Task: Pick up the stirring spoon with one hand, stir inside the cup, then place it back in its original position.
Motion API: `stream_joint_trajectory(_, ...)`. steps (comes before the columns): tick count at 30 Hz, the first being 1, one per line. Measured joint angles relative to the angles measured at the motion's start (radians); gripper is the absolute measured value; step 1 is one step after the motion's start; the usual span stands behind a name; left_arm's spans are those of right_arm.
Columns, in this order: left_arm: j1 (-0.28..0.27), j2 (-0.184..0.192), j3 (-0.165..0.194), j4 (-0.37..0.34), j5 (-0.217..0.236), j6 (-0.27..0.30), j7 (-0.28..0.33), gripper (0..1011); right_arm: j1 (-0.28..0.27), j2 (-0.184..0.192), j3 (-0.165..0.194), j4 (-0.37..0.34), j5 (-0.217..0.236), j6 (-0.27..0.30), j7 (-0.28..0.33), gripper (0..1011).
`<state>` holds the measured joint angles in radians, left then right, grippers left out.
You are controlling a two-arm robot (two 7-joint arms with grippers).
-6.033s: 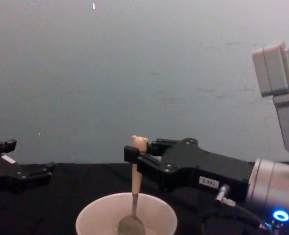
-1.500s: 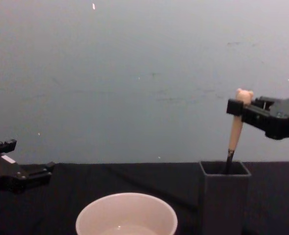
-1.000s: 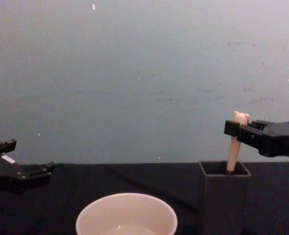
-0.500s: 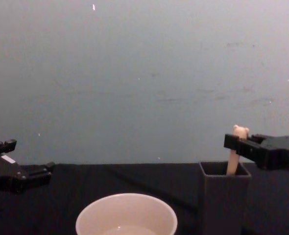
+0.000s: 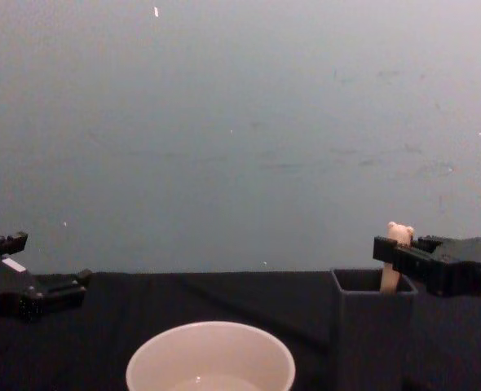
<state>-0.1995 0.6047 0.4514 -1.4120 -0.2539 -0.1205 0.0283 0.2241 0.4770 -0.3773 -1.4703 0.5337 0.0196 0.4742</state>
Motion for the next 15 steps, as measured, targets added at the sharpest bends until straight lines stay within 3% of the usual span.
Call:
stream_joint_trajectory(8, 0.0, 0.0, 0.0, 0.0, 0.0, 0.0, 0.0, 1001, 0.0, 0.0, 0.001, -0.001, 0.002, -0.001, 0.001, 212)
stream_joint_trajectory(15, 0.0, 0.0, 0.0, 0.0, 0.0, 0.0, 0.0, 1001, 0.001, 0.0, 0.002, -0.001, 0.003, -0.002, 0.002, 417)
